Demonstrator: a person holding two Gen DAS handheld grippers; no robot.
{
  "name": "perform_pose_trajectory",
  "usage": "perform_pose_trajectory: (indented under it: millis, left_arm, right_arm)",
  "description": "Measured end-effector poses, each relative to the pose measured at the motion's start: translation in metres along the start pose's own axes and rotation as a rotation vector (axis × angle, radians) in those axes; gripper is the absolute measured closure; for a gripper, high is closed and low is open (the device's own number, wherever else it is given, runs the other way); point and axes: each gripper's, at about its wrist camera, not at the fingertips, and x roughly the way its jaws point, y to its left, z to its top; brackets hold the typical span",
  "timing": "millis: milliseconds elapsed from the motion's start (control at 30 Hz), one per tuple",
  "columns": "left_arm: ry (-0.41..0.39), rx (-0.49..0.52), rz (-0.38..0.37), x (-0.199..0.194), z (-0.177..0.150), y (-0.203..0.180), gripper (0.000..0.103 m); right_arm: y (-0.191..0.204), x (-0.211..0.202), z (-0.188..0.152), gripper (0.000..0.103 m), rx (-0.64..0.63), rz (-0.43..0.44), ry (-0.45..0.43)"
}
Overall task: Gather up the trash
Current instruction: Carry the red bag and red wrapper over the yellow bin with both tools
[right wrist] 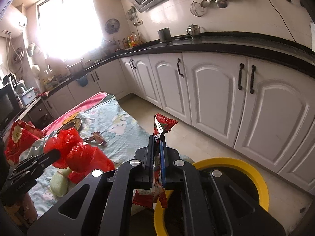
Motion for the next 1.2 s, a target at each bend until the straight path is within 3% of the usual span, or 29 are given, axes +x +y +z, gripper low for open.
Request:
perform_pose_trajectory:
  millis: [867,1200]
  left_arm:
    - [0.120,0.165,-0.083,0.048,-0.030,-0.077,0.094]
    - [0.178,0.207,-0.107,0.065,-0.047,-0.100,0.094]
  right_arm:
    - [-0.062,-0.012,-0.019,0.097,0.053,-0.078,0.024]
    - [-0.087,-0.002,-0.036,0.097,0.060,-0.101,0.095]
